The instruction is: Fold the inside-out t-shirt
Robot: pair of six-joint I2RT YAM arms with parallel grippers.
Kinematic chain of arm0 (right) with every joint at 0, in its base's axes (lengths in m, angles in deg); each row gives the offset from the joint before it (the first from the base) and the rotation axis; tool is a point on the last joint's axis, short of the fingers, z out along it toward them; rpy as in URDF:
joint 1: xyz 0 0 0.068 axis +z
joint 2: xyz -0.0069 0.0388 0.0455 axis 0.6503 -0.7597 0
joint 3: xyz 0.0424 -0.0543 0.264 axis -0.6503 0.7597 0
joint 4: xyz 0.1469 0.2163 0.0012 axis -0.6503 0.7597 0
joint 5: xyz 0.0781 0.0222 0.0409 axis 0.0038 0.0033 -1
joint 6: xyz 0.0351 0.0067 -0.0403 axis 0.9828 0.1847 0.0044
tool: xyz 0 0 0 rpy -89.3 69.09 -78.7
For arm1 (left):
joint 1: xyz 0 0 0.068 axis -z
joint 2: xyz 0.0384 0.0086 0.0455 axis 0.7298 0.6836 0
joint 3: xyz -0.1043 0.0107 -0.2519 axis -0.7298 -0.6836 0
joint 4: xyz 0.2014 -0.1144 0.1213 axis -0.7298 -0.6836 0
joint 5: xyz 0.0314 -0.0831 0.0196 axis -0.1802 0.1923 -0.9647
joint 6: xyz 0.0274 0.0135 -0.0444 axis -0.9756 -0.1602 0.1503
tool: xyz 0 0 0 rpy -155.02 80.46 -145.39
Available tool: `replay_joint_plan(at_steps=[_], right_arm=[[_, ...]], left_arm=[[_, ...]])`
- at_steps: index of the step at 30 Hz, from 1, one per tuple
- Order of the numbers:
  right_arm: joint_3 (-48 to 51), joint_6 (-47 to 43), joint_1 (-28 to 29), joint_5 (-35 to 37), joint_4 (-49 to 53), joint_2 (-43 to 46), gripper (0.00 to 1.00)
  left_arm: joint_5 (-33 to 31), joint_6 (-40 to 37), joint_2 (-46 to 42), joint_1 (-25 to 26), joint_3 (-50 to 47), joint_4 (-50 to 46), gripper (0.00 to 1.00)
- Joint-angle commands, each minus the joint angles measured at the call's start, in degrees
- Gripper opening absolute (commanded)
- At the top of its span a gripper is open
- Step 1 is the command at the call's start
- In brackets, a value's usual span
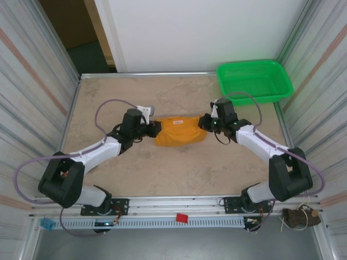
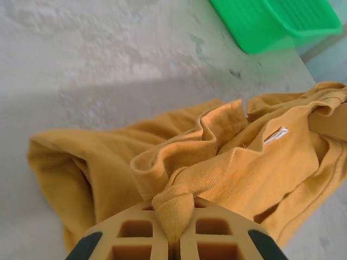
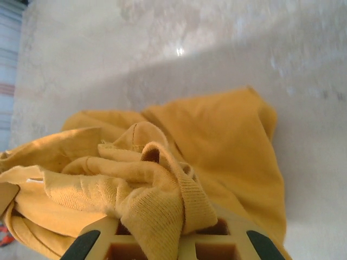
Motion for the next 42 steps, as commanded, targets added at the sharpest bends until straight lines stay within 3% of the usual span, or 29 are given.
replay_joint_plan(at_steps=[1,10,17,19,20,21,24,25,29,33,37,42], right_arm=[[-5.61,-3.39,-0.09,3.03,-3.17,-6.05,0.0],[-17.1,-4.89,-1.82,3.79,-3.75,-22.64,0.0],[-22.65,-3.76,-3.02,4.62,-2.76,-32.13,0.02],[-23.58,-3.57,-3.45,3.27,-1.99,-33.43,0.33],[-23.35,-3.57,-3.58,2.62,-2.02,-32.89,0.42],[-22.54,-3.71,-3.58,2.1,-2.35,-31.64,0.49],[-19.69,-4.79,-3.86,1.82,-2.23,-25.38,0.55],[-18.45,-4.97,-3.95,1.75,-2.23,-22.84,0.55],[-12.96,-4.89,-4.12,-1.08,-1.7,-12.77,0.52],[-7.9,-1.3,-1.65,-4.38,-5.24,-7.9,0.42],[-6.44,3.51,1.67,-5.34,-11.23,-11.67,0.27],[-5.88,6.85,1.73,-3.45,-18.08,-21.4,0.17]], left_arm=[[-4.5,-2.84,4.58,-1.45,3.47,2.11,0.0],[-7.62,-5.06,18.78,-4.48,10.88,5.8,0.0],[-7.72,-5.06,28.89,-5.59,18.95,3.43,0.0],[-7.78,-5.32,30.83,-5.85,21.12,1.24,0.0],[-7.18,-5.71,30.95,-6.12,21.59,1.08,0.0],[-6.17,-5.81,30.5,-6.52,22.07,0.49,0.06],[-5.71,-6.82,25.8,-7.37,22.63,-2.0,0.3],[-5.94,-7.38,23.88,-7.48,22.68,-3.09,0.33],[-4.15,-5.57,14.69,-7.51,21.11,-6.96,0.4],[-0.7,-0.42,8.71,-2.34,16.23,-3.64,0.4],[3.19,6.86,11.75,1.55,12.9,5.09,0.4],[4.59,12.04,21.66,1.03,12.32,9.01,0.38]])
